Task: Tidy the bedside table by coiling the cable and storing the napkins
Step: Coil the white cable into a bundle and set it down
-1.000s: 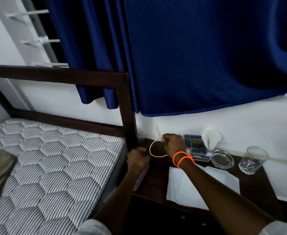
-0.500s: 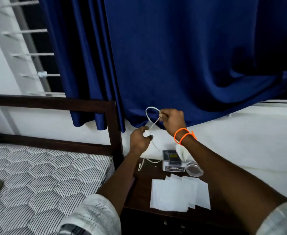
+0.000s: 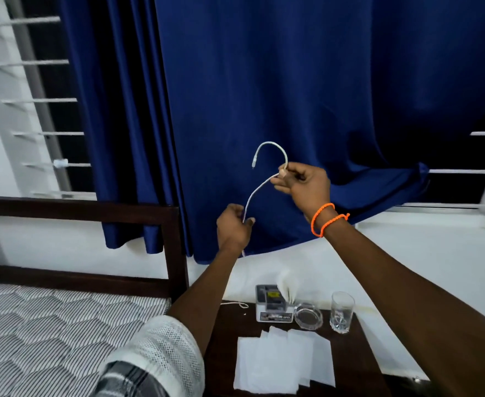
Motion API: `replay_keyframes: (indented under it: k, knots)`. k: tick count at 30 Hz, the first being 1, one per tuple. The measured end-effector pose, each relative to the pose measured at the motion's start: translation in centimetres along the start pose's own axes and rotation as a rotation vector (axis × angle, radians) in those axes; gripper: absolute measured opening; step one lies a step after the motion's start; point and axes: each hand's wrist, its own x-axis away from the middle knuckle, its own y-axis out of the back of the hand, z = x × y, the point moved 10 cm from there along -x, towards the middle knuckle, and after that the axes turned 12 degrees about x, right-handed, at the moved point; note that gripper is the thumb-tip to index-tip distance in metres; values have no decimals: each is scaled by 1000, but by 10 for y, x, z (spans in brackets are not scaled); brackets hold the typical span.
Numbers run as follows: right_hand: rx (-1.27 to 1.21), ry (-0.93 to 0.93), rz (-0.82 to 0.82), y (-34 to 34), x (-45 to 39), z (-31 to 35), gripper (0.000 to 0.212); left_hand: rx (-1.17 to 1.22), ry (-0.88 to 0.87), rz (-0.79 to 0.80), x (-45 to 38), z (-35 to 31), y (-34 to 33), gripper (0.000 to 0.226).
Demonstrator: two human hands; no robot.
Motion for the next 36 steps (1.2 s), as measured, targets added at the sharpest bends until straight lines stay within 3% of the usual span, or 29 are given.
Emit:
replay_keyframes:
  k: [4,9,16,19,22,25,29,30,32,36]
  knots:
    - [-125,-24,-10,20,-3,1,11,91,-10,0,-3,-15,-6,9]
    - [-273,-104,-72,49,-3,-8,6,206,-49,84,-1,-44,-18,14]
    - [-418,-151,-41,53,-3,-1,9,280,48,373,7,-62,-64,19]
    - [-471,-179,-44,59,-2,-3,7,239,28,359,5,-64,-64,17]
    - [-498,-244,-57,69,0,-16,4,197,-78,236,-4,-77,-46,14]
    - [-395,-464,-15,69,15,-48,9,152,-227,102,-12,-103,-22,15]
    - [59,-744,372,42,71,-92,13,-9,-437,75,-18,-145,-8,17]
    - [127,-732,442,35,80,-95,14,-52,-489,78,-19,-156,-6,17]
    - [181,-638,428,26,79,-86,15,-116,-576,99,-19,-173,-5,18]
    - [186,-298,91,31,39,-35,16,-174,-619,229,-16,-193,-12,19]
